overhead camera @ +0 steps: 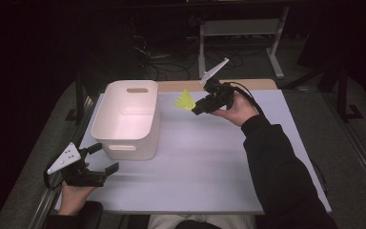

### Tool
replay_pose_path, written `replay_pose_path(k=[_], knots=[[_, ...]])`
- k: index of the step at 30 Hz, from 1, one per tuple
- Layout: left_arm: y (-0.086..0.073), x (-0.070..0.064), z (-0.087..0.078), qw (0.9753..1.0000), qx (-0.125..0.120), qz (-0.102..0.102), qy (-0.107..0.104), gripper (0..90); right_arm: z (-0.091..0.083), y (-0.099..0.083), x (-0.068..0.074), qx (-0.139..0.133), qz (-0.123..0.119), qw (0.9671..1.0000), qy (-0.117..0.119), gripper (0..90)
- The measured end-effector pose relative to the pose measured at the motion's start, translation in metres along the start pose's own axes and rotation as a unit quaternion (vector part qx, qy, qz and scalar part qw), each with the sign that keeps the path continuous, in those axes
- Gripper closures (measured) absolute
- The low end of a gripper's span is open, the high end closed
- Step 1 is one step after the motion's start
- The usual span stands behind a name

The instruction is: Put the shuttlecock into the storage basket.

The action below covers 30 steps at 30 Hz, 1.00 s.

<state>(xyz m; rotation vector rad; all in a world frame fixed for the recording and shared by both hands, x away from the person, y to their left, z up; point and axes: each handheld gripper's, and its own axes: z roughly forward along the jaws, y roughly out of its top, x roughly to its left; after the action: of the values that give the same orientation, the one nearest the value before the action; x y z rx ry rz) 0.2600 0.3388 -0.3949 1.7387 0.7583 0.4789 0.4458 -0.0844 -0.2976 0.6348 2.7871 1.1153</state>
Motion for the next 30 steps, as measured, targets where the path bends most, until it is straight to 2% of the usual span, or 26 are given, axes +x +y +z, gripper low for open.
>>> replay_pose_path(k=[14,25,30], knots=[[0.0,0.0,0.0,1.0,0.001,0.0,0.0,0.0,-0.006,0.02,0.014,-0.013,-0.025,0.9996,0.001,63.1],[0.0,0.0,0.0,1.0,0.001,0.0,-0.001,0.0,-0.005,0.032,0.023,-0.012,-0.047,0.9988,0.006,63.1],[0.0,0.0,0.0,1.0,0.001,0.0,-0.001,0.0,-0.005,0.038,0.028,-0.012,-0.05,0.9986,0.007,63.2]])
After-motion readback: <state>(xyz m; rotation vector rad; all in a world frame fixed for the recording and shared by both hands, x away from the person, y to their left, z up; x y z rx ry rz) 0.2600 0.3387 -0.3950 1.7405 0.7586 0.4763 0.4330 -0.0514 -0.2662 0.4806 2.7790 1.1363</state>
